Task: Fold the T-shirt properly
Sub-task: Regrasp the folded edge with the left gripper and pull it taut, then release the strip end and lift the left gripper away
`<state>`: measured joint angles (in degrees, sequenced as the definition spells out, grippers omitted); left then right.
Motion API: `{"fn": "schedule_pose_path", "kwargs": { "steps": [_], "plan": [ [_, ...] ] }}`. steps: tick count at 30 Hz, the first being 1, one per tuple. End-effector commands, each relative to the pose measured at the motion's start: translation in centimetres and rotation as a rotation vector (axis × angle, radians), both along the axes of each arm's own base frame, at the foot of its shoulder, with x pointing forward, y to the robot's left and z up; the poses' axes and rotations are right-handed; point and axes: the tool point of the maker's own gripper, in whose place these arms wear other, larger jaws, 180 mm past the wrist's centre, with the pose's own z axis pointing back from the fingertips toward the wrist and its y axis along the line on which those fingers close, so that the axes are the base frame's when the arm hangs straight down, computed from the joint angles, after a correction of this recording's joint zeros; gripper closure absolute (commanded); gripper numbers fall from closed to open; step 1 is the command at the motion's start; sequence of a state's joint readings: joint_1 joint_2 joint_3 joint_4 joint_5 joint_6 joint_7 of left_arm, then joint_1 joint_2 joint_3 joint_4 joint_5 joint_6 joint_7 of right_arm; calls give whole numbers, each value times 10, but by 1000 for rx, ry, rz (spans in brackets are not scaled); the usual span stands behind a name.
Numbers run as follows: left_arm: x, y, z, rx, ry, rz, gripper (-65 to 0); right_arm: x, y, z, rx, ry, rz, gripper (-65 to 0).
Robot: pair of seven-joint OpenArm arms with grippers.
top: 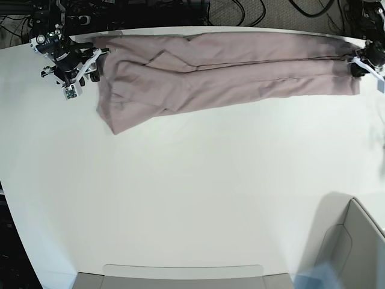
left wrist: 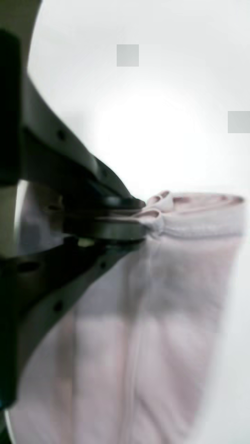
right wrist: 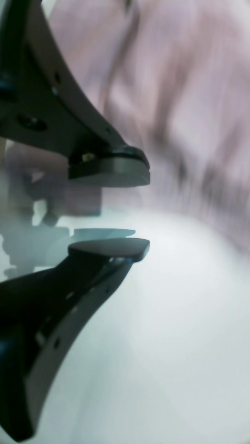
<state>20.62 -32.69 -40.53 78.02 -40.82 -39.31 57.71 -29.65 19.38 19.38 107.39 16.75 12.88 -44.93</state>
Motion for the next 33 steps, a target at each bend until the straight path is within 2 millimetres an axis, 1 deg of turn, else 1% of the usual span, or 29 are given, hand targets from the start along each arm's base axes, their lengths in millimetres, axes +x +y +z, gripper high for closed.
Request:
{"fn": "schedule_pose_path", "kwargs": {
  "steps": [1, 5, 7, 12, 15, 18, 21, 22, 25, 29, 31, 33],
  "plan": [
    [18, 3, 25, 34, -64, -36, 0, 9, -1, 13, -4, -51, 10, -249],
    [32, -17, 50, 81, -109, -94, 0, 12, 2, 19, -4, -69, 19, -249],
    [35, -36, 60, 104, -117, -141, 0, 12, 2, 19, -4, -71, 19, -249],
    [31, -86, 68, 100, -129, -197, 0, 12, 3, 19, -4, -70, 21, -249],
    [31, -106, 74, 96, -152, -211, 0, 12, 3, 19, -4, -70, 21, -249],
    [36, -133, 72, 71, -159, -274, 0, 12, 3, 19, -4, -70, 21, -249],
    [41, -161, 66, 27, -162, -345, 0, 12, 3, 19, -4, -69, 21, -249],
    [41, -173, 62, -3, -164, -354, 0, 12, 3, 19, -4, -69, 21, -249],
    [41, -195, 51, -59, -147, -344, 0, 12, 3, 19, -4, -69, 21, -249],
    [41, -233, 36, -130, -101, -353, 0, 12, 3, 19, -4, -69, 21, -249],
    [40, -248, 32, -151, -95, -374, 0, 12, 3, 19, -4, -69, 21, -249],
    [44, -260, 34, -176, -121, -382, 0, 12, 3, 19, -4, -69, 21, -249]
  ]
}}
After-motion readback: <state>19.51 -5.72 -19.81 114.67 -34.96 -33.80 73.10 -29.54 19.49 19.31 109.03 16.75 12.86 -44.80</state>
